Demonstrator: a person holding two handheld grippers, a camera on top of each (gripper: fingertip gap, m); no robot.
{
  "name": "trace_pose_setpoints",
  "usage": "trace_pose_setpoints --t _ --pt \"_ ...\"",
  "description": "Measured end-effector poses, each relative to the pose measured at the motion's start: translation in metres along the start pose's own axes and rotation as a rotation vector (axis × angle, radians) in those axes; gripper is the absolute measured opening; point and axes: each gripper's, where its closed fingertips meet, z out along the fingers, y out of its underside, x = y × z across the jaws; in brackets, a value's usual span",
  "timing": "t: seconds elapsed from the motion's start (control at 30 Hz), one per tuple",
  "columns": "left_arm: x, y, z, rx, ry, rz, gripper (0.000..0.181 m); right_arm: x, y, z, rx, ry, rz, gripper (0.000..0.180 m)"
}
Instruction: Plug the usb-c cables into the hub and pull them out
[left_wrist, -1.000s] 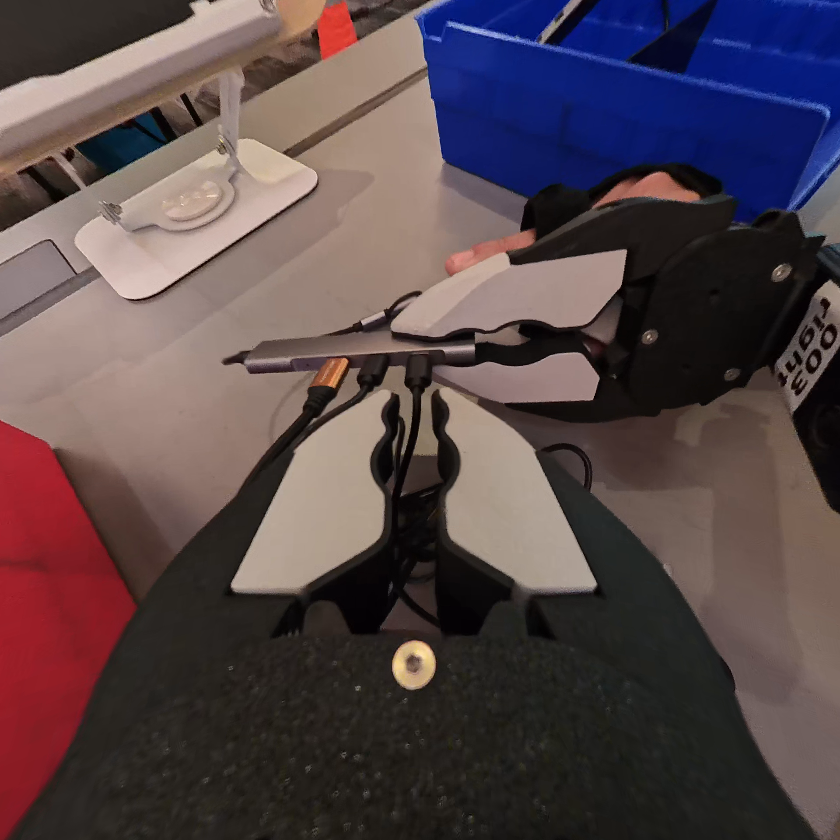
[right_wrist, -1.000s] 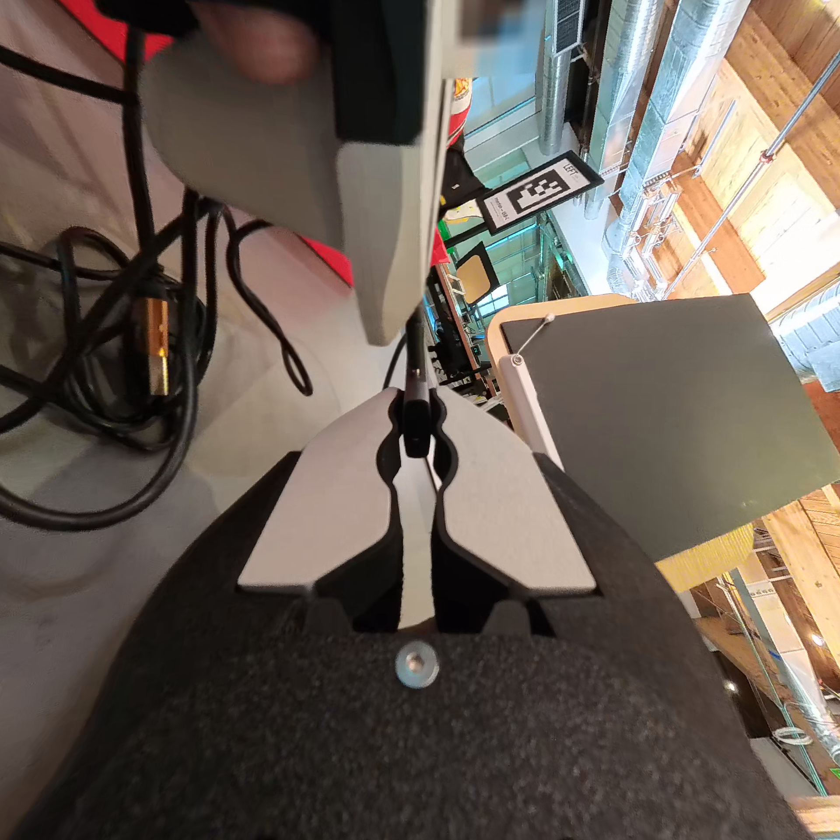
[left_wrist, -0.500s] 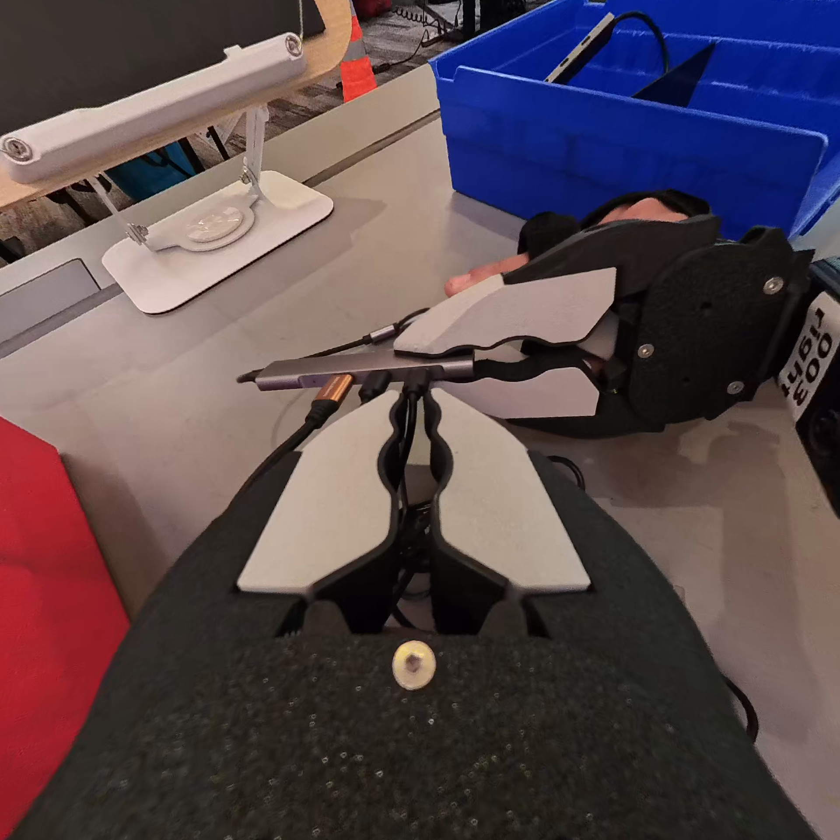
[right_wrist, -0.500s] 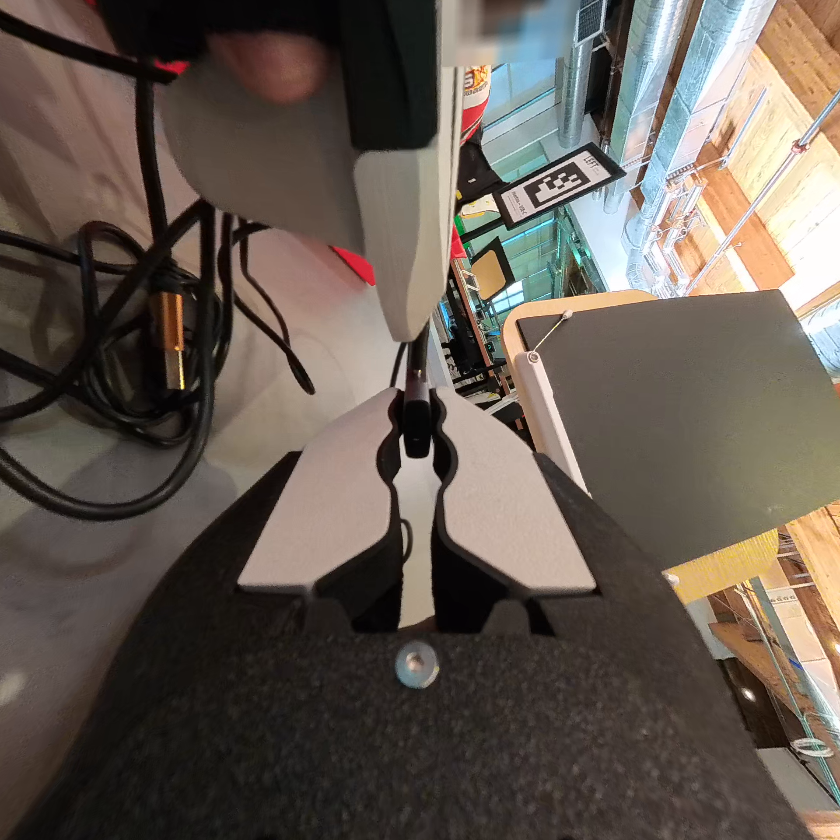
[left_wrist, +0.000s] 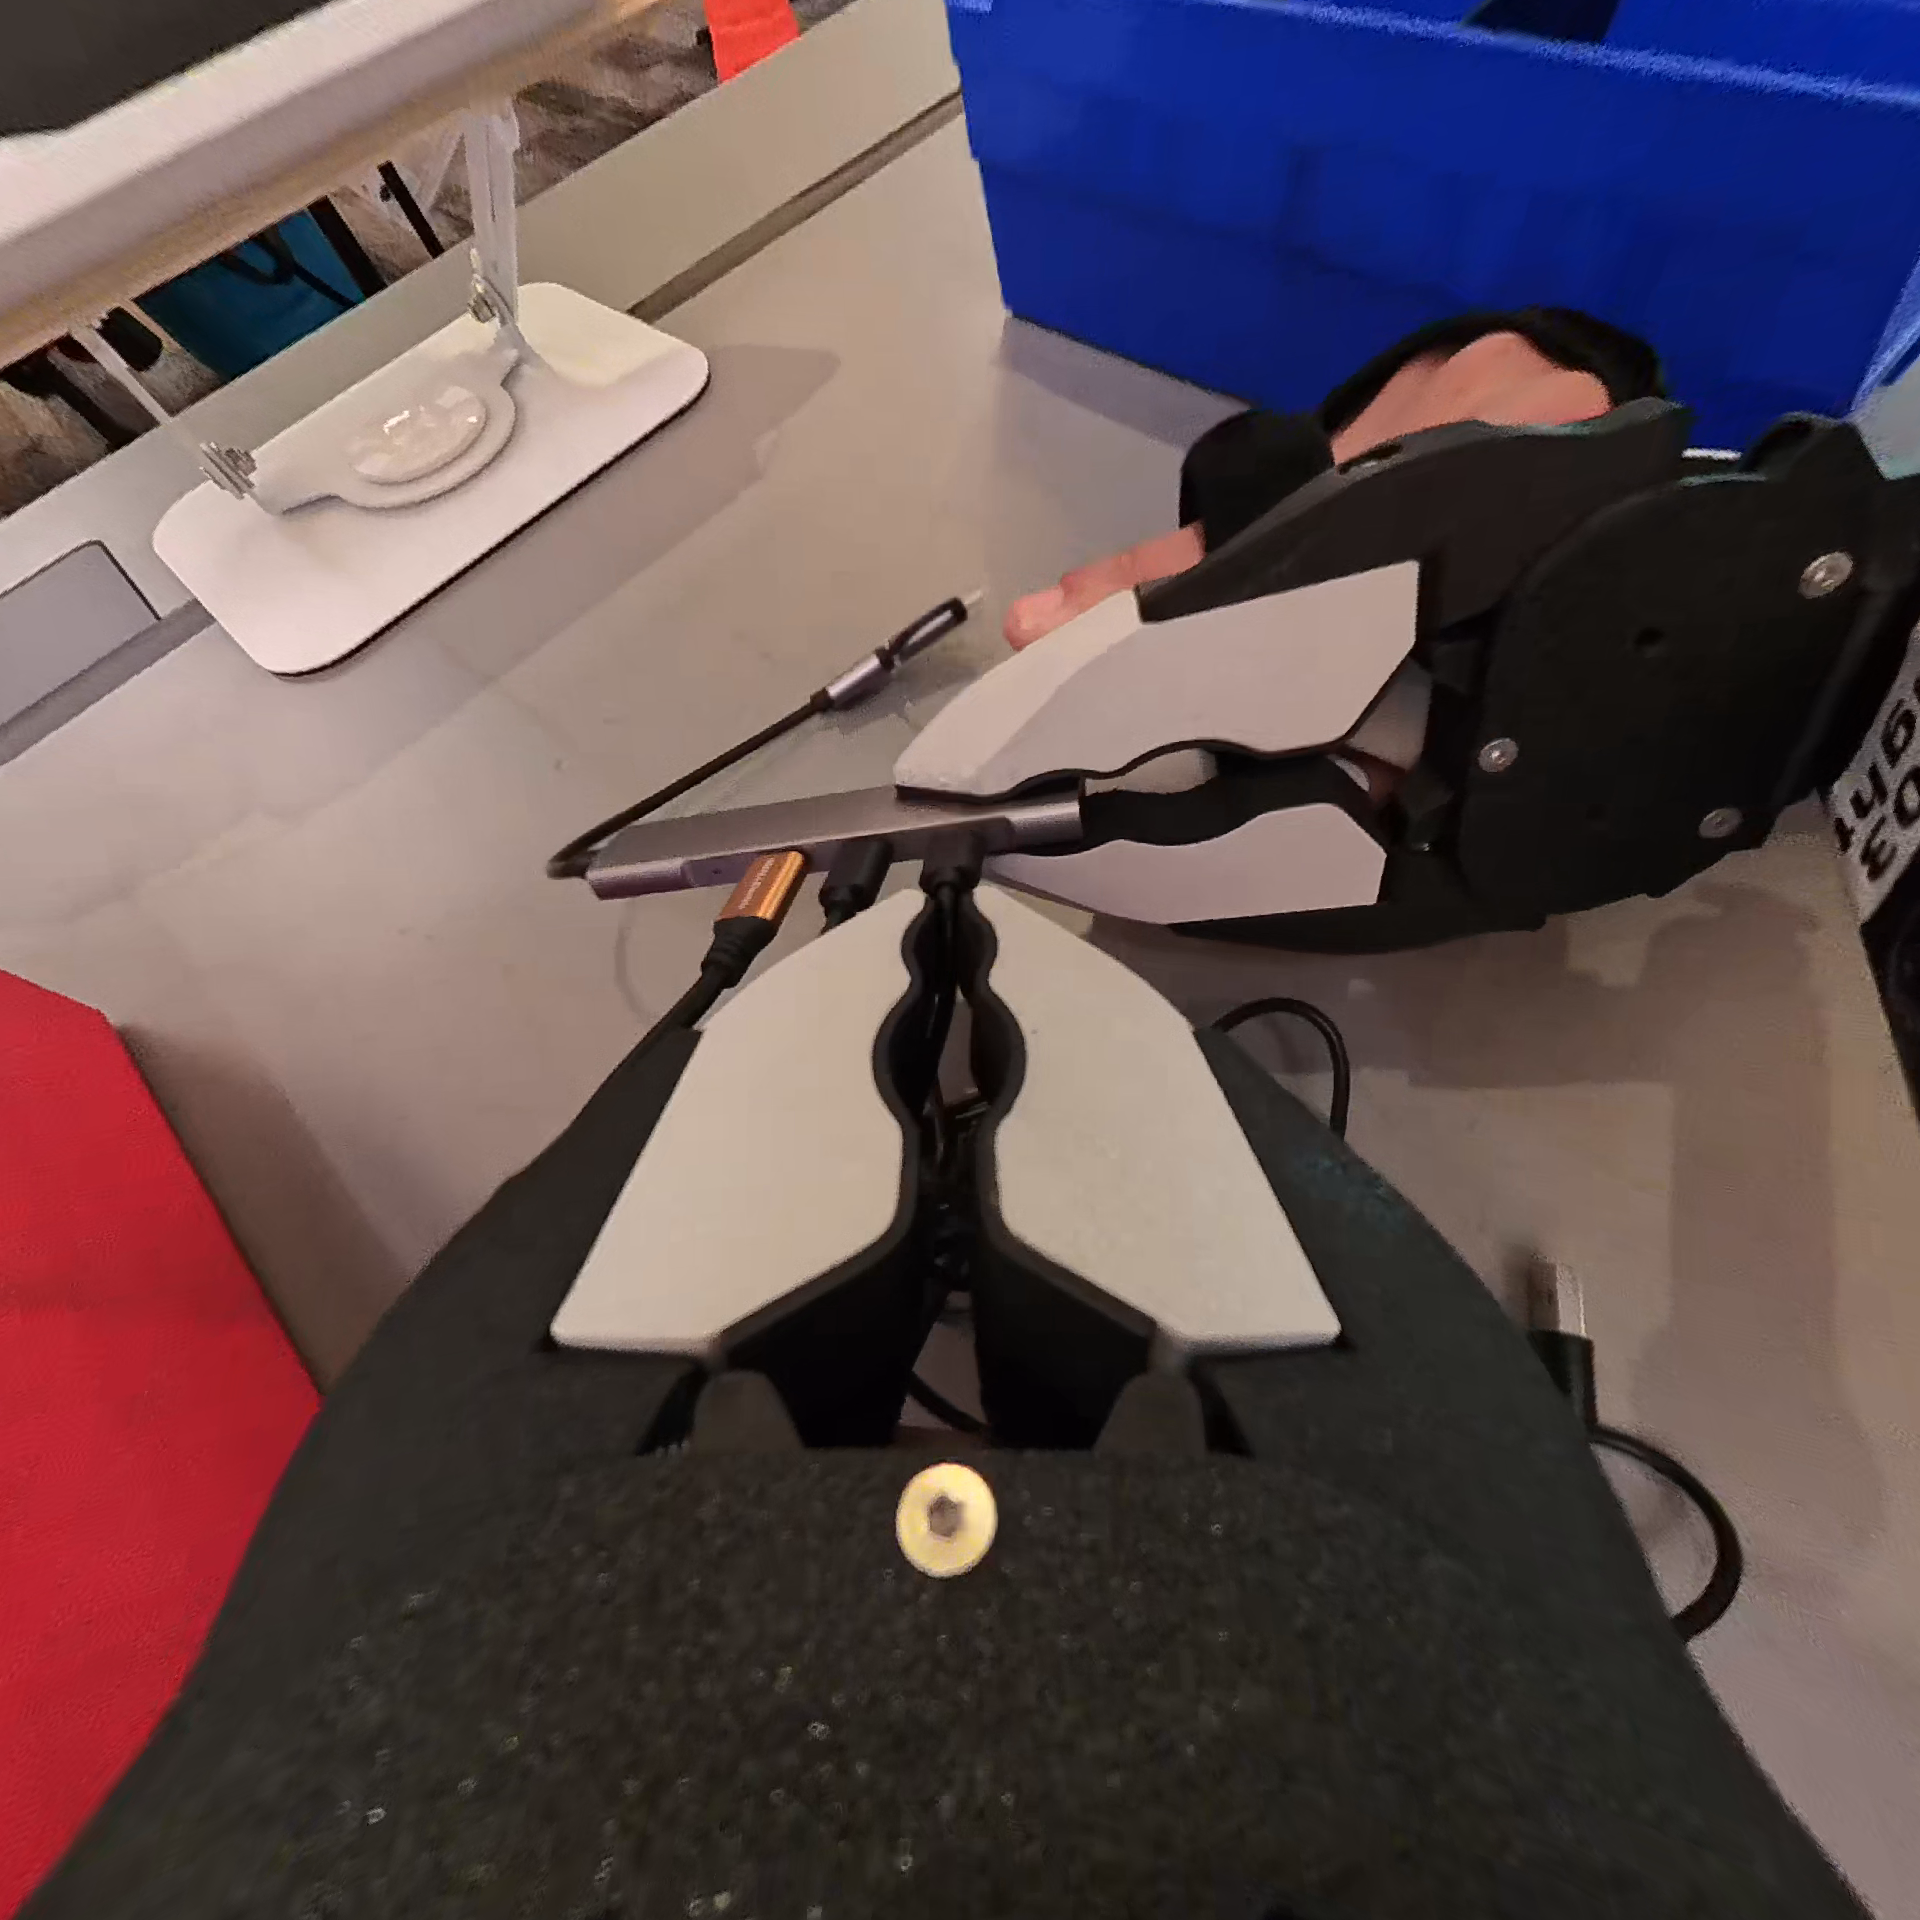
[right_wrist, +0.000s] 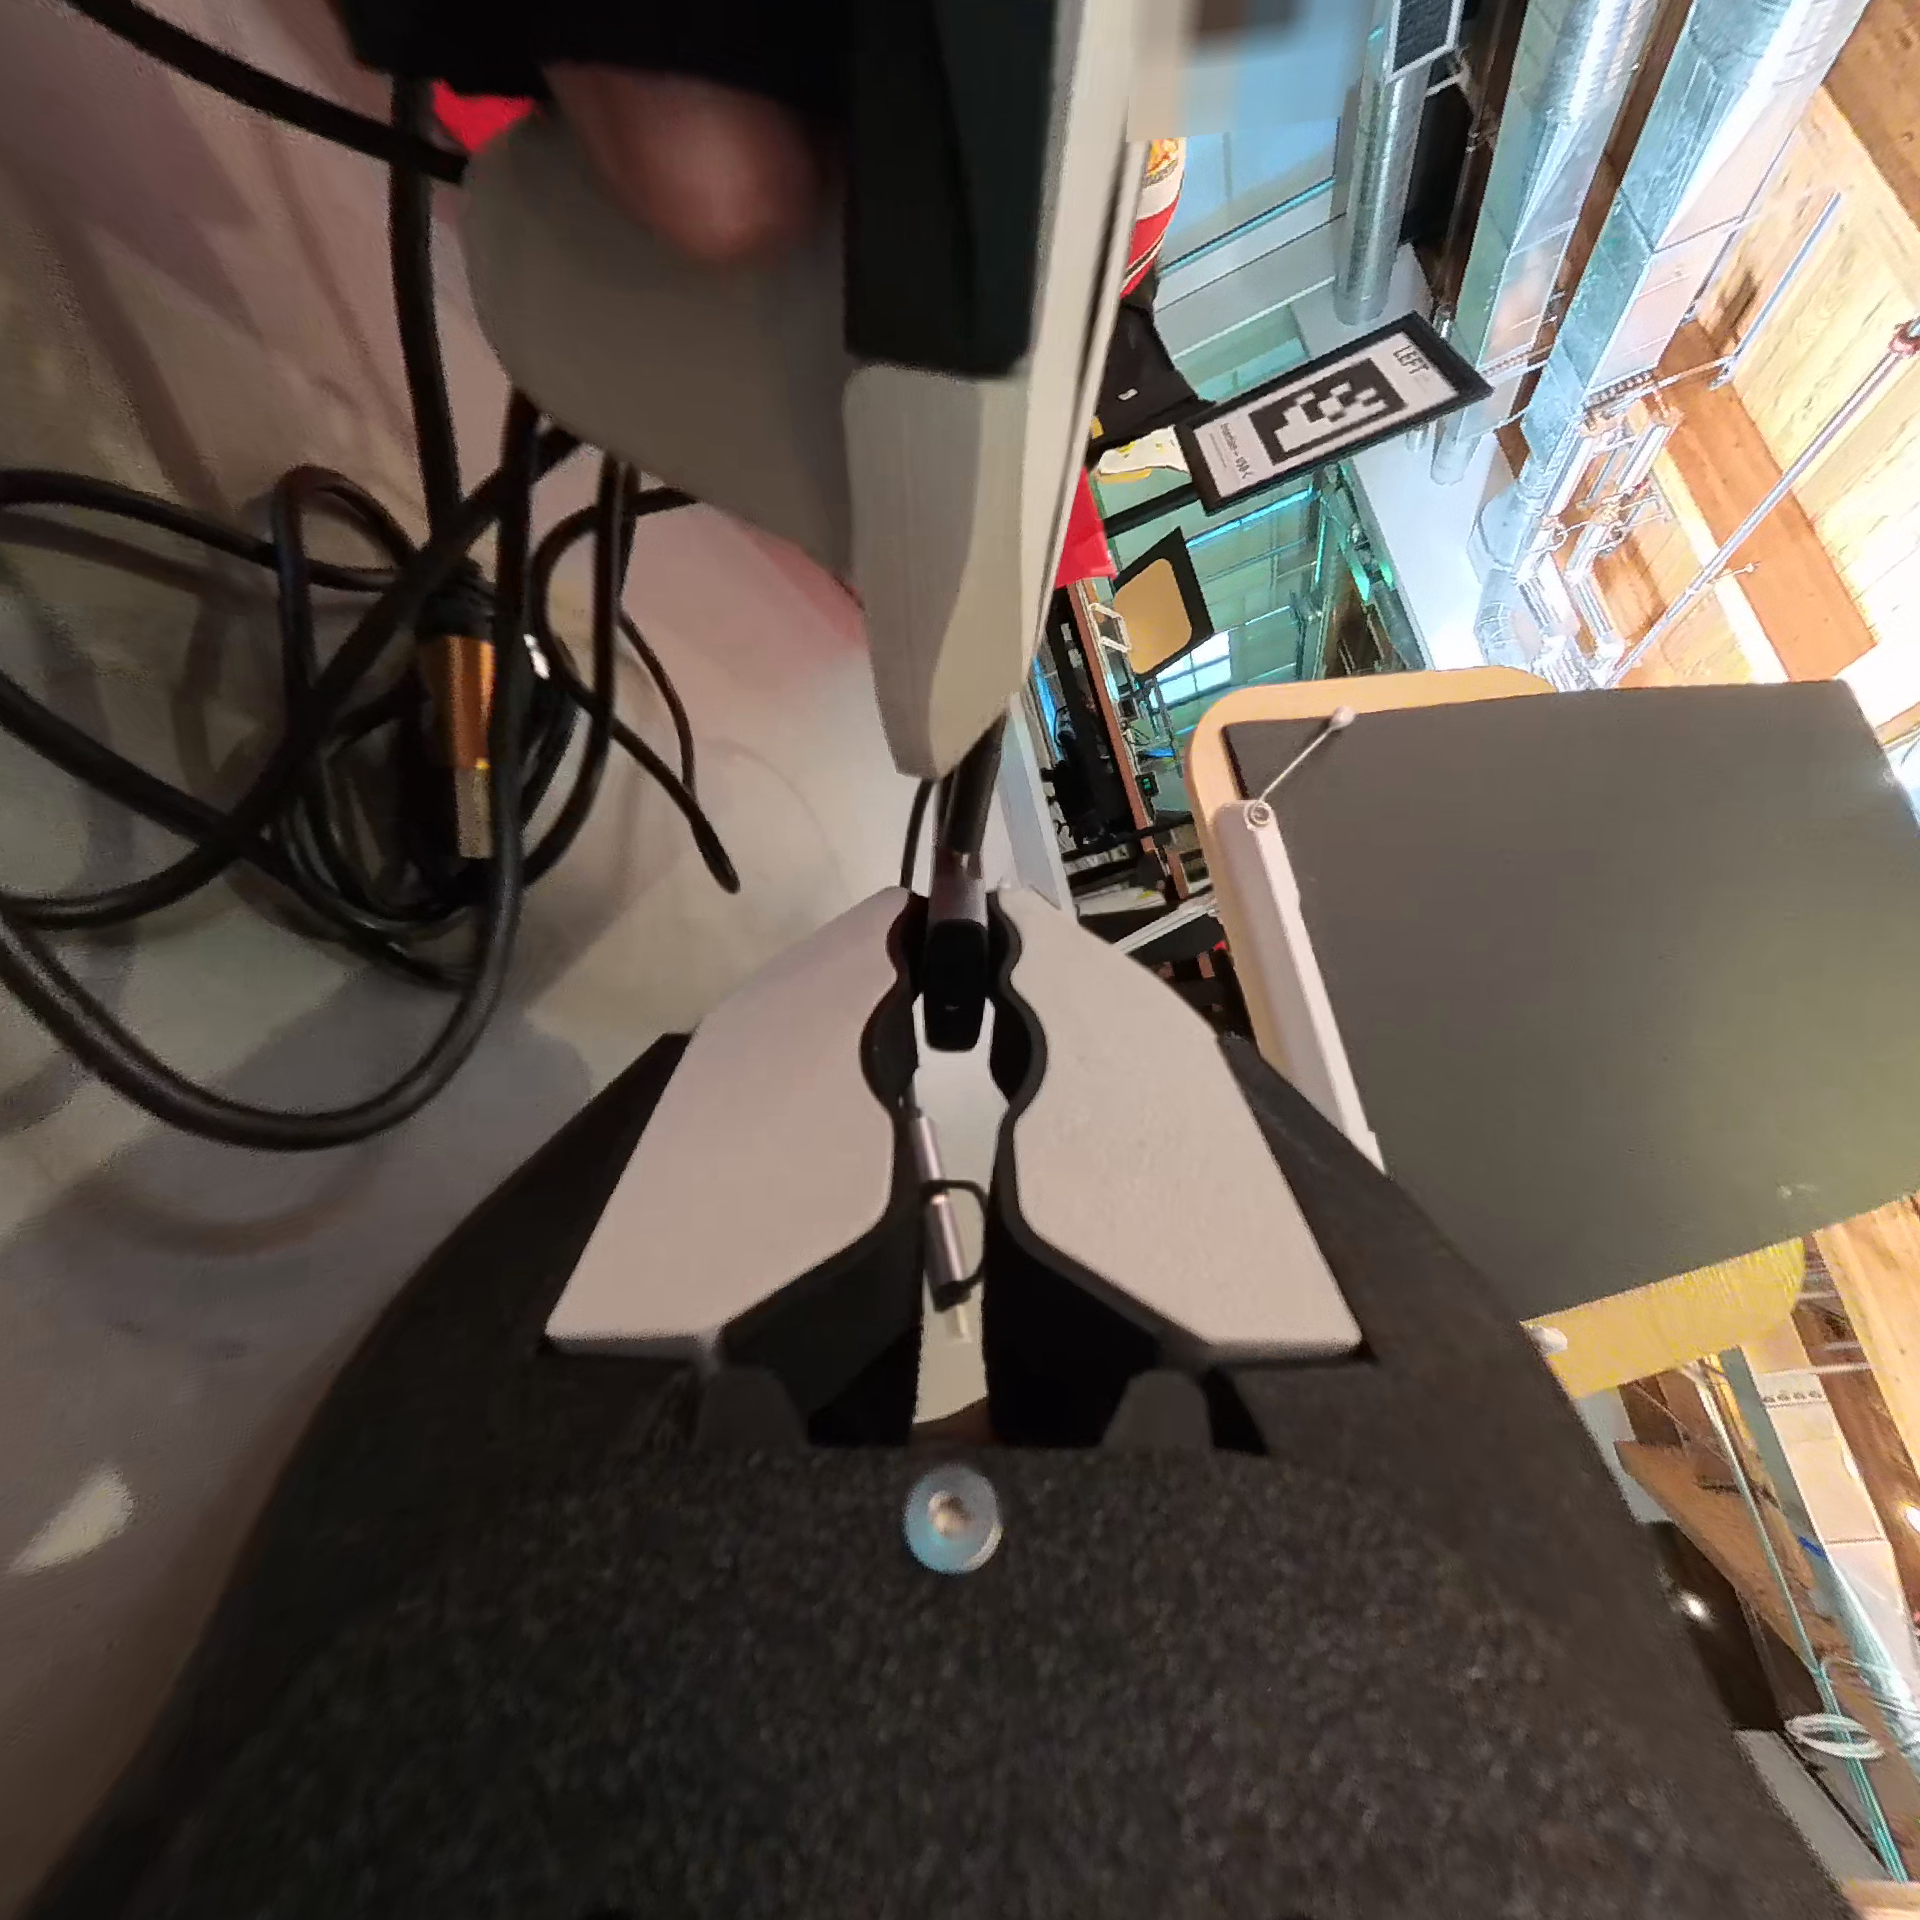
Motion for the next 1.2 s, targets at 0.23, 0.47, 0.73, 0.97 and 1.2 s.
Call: trace_pose_setpoints --t 0.23,0.47,0.73,0.97,1.2 --pt "0.000 0.001 0.001 0.010 -0.011 -0.002 0.002 -0.001 -0.002 0.001 -0.002 -0.002 0.036 0.007" --pt "0.001 0.001 0.004 0.027 0.007 -0.031 0.002 0.000 -0.002 0.000 -0.002 -0.003 0.063 0.007" --pt "0.001 0.005 0.005 0.041 0.067 -0.112 0.002 0.002 0.000 0.003 0.008 0.019 0.031 0.009" --pt "-0.003 0.002 0.005 0.111 0.023 -0.172 0.024 0.007 -0.004 0.001 0.030 0.064 0.004 0.009" --pt "-0.004 -0.004 0.001 0.199 -0.059 -0.178 0.013 0.001 0.002 0.004 -0.007 0.036 -0.036 0.009"
